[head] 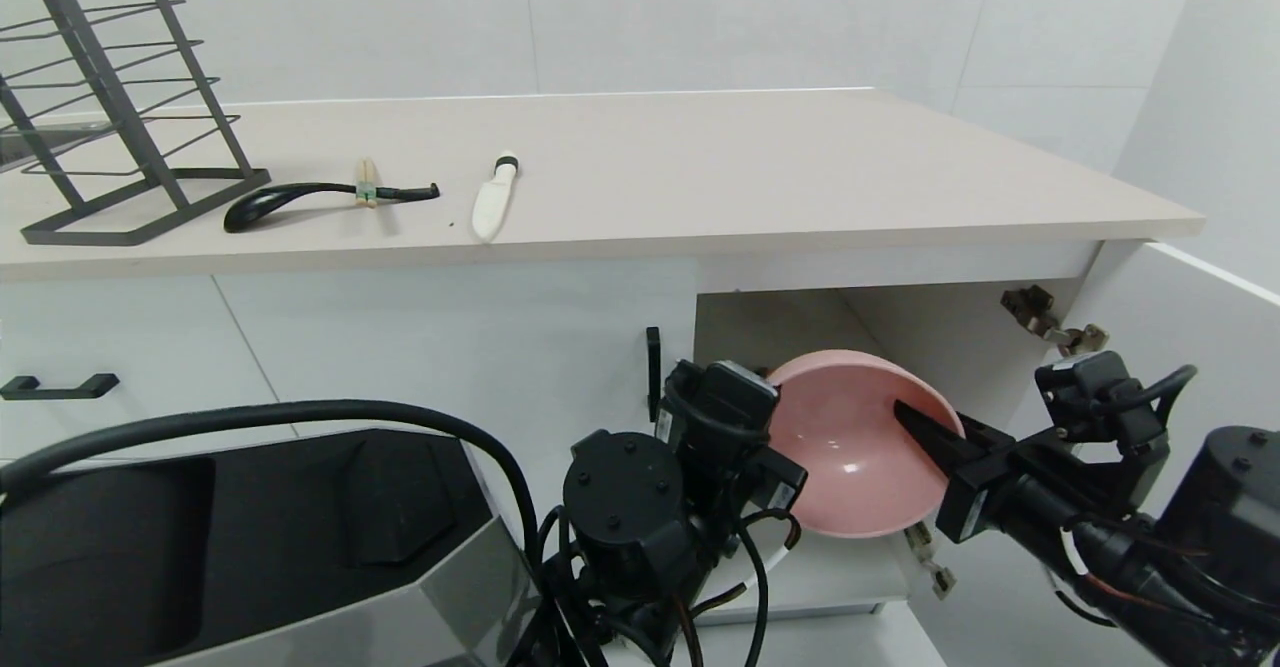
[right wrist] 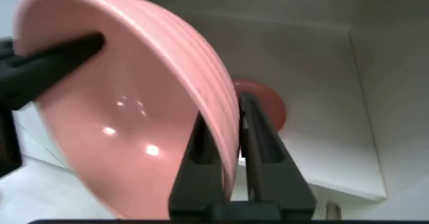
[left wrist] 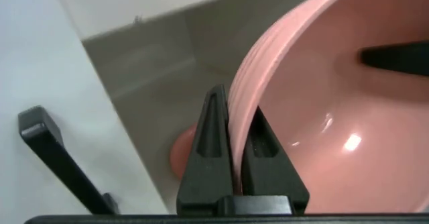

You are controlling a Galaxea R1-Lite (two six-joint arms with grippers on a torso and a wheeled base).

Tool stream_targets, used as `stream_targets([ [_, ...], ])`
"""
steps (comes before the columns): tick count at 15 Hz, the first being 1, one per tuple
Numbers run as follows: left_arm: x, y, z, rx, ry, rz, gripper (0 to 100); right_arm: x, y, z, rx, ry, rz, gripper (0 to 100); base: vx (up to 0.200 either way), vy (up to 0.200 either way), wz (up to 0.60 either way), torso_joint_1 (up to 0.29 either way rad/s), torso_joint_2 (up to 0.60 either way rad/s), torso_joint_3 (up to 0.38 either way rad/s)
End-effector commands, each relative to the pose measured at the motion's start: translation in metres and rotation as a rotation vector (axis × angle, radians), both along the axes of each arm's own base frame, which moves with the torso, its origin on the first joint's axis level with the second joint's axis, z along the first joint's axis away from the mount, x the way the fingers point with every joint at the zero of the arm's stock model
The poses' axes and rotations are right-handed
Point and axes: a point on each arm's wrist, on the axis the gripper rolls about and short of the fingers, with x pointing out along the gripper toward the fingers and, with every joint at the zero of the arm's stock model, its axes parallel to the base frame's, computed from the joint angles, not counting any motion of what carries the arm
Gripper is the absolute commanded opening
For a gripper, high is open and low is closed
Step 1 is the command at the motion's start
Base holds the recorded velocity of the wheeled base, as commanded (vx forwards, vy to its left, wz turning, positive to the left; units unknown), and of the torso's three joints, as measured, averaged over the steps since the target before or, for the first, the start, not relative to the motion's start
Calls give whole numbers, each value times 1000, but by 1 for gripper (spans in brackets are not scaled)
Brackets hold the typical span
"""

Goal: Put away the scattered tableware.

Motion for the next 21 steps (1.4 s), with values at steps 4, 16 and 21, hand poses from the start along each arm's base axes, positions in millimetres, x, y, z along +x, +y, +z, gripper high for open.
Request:
stream_targets([
  [4,-4,3,-1,22,4,-5,100,6,-6,-2,0,6,-31,0,0,0,0,0,0,0],
  [16,-56,56,42,34,-8,-97,100,29,-18,-38,96,211,-159,0,0,0,0,0,0,0],
  [21,-56,127,24,246,-39,-492,100,33,-15,-38,226,252,-180,0,0,0,0,0,0,0],
])
